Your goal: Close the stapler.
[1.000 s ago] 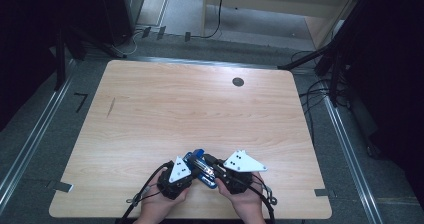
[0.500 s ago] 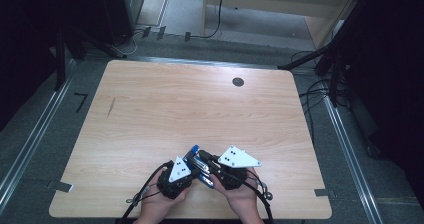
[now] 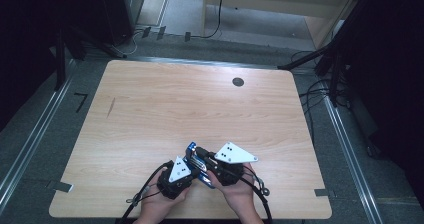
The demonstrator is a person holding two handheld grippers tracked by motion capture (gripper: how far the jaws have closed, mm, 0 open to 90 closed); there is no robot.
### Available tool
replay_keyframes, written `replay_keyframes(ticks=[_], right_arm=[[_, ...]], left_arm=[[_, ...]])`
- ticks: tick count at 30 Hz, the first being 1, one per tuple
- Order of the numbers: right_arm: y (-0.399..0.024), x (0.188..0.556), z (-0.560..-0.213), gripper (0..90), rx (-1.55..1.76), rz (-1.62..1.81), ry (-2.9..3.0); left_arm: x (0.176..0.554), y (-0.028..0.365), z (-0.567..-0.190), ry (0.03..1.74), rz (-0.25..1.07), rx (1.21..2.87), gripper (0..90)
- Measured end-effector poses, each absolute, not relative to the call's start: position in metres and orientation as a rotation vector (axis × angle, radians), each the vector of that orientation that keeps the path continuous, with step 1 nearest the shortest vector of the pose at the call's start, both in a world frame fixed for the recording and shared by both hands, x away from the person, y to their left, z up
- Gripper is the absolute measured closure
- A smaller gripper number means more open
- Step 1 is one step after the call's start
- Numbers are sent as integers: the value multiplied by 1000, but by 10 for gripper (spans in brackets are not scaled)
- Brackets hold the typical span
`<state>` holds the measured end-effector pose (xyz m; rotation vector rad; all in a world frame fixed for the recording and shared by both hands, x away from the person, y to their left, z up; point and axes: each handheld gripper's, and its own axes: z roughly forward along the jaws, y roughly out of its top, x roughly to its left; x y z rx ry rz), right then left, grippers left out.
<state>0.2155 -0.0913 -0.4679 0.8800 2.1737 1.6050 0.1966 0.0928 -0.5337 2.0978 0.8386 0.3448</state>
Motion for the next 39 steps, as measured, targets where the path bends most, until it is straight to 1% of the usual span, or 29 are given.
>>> replay_keyframes(ticks=[39], right_arm=[[-68,233,-466,900,861,1608,2189]], left_arm=[[197,93,-534,839,346,2098,900]])
